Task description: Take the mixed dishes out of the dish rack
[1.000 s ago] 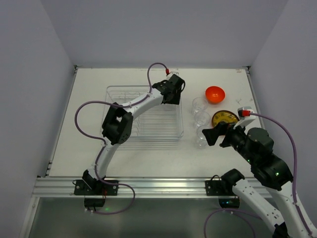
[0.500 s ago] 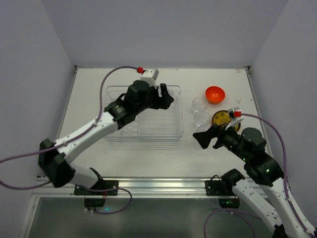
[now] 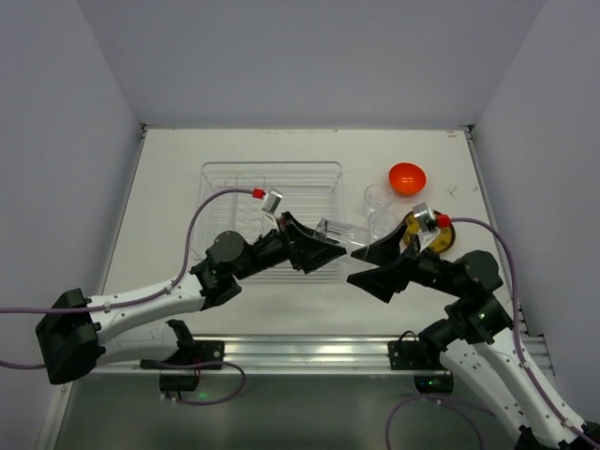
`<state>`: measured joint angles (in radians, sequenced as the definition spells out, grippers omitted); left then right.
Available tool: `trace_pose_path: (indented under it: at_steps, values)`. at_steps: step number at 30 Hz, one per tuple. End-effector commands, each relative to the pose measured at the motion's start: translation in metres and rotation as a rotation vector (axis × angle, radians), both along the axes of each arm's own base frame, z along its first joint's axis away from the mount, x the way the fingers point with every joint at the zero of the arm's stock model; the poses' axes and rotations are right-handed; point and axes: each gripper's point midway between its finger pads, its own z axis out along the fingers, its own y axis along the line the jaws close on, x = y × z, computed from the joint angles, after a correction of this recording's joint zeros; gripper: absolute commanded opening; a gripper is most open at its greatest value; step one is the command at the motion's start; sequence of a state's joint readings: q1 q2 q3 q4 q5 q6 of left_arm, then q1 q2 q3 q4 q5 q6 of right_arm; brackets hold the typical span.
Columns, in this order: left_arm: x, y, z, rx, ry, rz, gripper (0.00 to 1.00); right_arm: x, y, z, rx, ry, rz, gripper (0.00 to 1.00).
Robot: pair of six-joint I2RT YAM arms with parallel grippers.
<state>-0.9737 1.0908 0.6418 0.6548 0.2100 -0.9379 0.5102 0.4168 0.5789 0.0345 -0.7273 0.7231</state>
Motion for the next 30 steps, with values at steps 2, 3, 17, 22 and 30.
trace_pose_path:
  at_steps: [2,3,17,22,30]
  values:
    - [-0.011,0.002,0.045,-0.253,0.033,-0.036,0.00,-0.007,0.002,0.025,0.081,-0.090,0.046,0.87]
    - [-0.010,0.002,0.043,-0.263,0.043,-0.036,0.00,-0.007,-0.001,0.027,0.077,-0.114,0.027,0.87]
    - [-0.024,-0.014,0.005,-0.315,0.182,-0.125,0.00,0.003,-0.007,0.014,0.111,-0.195,-0.061,0.45]
    - [-0.025,-0.017,0.001,-0.315,0.190,-0.123,0.00,0.011,-0.006,0.011,0.095,-0.182,-0.089,0.07]
    - [0.005,-0.001,-0.019,-0.097,0.201,0.119,1.00,0.012,-0.039,0.014,-0.009,-0.194,-0.291,0.00]
